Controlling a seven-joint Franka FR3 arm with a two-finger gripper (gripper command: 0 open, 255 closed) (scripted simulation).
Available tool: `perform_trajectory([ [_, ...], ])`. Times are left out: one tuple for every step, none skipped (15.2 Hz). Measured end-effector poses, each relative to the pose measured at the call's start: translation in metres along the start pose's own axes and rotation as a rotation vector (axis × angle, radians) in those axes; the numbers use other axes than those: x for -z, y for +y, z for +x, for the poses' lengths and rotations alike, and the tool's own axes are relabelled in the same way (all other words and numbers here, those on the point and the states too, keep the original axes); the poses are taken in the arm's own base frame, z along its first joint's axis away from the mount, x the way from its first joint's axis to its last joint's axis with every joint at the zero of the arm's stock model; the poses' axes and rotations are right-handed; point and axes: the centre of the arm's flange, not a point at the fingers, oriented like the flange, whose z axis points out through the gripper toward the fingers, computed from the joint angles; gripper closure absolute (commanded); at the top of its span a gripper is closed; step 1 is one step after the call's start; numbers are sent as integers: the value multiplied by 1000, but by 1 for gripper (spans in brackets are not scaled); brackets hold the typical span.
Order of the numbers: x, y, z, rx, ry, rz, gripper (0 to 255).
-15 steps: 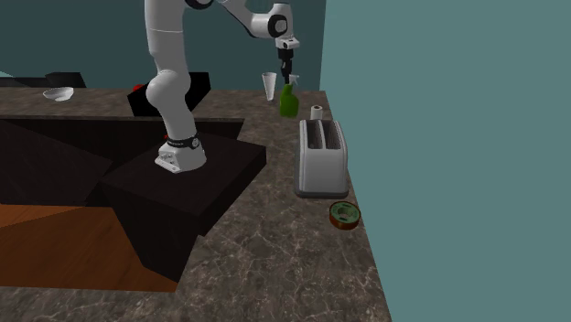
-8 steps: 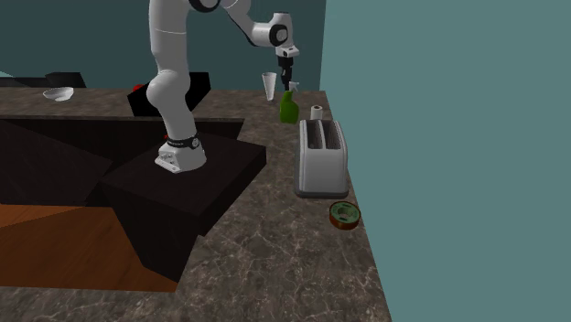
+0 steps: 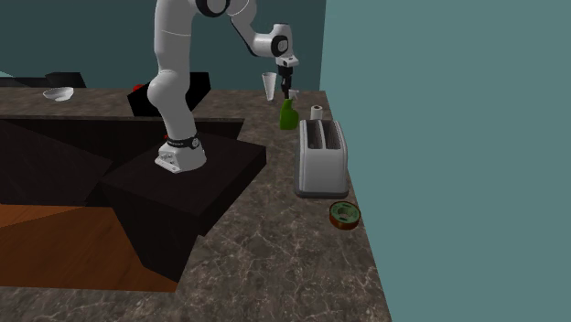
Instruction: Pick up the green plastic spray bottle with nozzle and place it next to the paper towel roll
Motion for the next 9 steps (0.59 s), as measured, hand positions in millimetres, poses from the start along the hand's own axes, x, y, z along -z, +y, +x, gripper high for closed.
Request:
perform_trajectory([
  [-5,0,0,0,0,0,255],
  [-11,1,-1,0,0,0,255],
  [-16,0,-1,0,0,0,255],
  [-21,1,-2,0,0,0,255],
  [-25,1,-1,0,0,0,255],
  [-30,2,-1,0,0,0,255],
  [-33,2,-2,0,0,0,255],
  [-34,2,-2,0,0,0,255],
  [-35,2,-2,0,0,0,255],
])
